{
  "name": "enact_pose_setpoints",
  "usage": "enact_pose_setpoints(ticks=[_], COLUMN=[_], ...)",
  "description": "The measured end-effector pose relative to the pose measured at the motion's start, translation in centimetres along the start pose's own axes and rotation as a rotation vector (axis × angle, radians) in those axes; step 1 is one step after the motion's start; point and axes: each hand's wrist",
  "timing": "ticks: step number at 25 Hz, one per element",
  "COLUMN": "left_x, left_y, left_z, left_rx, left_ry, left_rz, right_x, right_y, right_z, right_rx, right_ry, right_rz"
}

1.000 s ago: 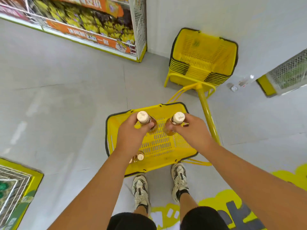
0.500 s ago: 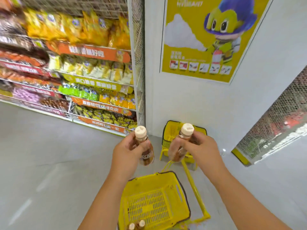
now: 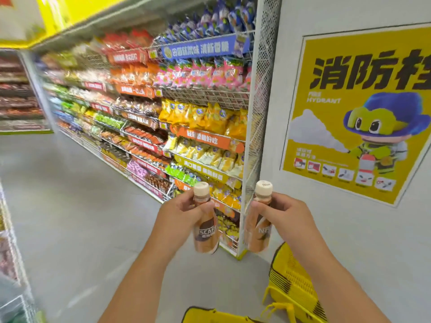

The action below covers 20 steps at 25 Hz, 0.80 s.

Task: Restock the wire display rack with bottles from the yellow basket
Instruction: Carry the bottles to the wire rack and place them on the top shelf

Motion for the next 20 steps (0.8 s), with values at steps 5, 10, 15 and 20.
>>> enact_pose_setpoints(ticks=[5,10,15,20], left_x=[-4.0,-9.7,-17.4,-25.5], left_y=[3.7,10.8,21.1,33.4], left_z=[2.0,2.4,2.0,1.9], left_rx=[-0.027,0.024,0.046,0.073], left_ry=[-0.026,0.025,0.062,0.061], left_rz=[0.276,0.501,0.684,0.82], right_x=[1.6,0.5,-4.2,-10.9], right_y=[-4.0,-12.1,-22.8,-34.9], right_z=[-2.4,-5.3,-8.9,-14.4], right_rx=[0.07,0.151,0.175,0.224], right_ry=[0.019,0.059,0.101,0.141], right_rz=[-0.275,-0.516,-0.66,-0.776])
Point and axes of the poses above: each hand's wrist, its own x-axis towards the middle knuckle, its own y-axis out of the back of the hand, z = x × y, and after that the axes turned 11 degrees about y, right-handed
